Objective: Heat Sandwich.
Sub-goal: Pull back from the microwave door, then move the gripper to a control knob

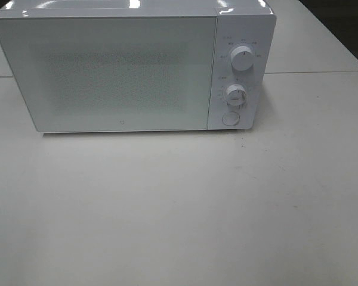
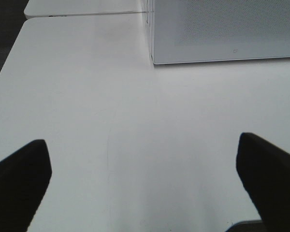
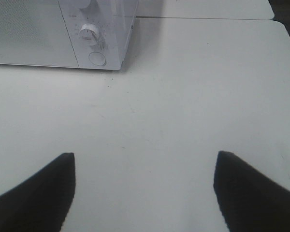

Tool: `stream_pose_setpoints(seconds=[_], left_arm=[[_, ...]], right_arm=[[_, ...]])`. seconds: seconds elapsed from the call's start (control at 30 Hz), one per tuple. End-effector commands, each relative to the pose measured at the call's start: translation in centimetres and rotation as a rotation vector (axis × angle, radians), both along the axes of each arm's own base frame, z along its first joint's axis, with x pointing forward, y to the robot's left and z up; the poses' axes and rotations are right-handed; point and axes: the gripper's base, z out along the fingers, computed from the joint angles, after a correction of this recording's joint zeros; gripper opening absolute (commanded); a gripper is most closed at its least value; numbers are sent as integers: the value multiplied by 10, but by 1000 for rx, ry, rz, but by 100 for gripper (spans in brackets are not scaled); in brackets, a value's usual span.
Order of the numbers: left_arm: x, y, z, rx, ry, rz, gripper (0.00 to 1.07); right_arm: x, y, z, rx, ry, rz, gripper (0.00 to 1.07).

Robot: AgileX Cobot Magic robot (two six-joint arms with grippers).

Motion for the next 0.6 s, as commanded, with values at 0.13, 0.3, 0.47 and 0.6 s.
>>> stream_pose_setpoints(seconds=[0.13, 0.3, 0.47, 0.6], left_arm=[[-4, 0, 0, -6, -36, 2, 104], [-4, 0, 0, -6, -36, 2, 104], [-4, 0, 0, -6, -36, 2, 104], [-4, 0, 0, -6, -36, 2, 104]], right_arm=[[22, 2, 10, 11, -36, -5, 76], [42, 4, 13, 13, -51, -9, 76], [63, 5, 13, 15, -64, -13, 76], [77, 6, 11, 15, -58, -15, 76]])
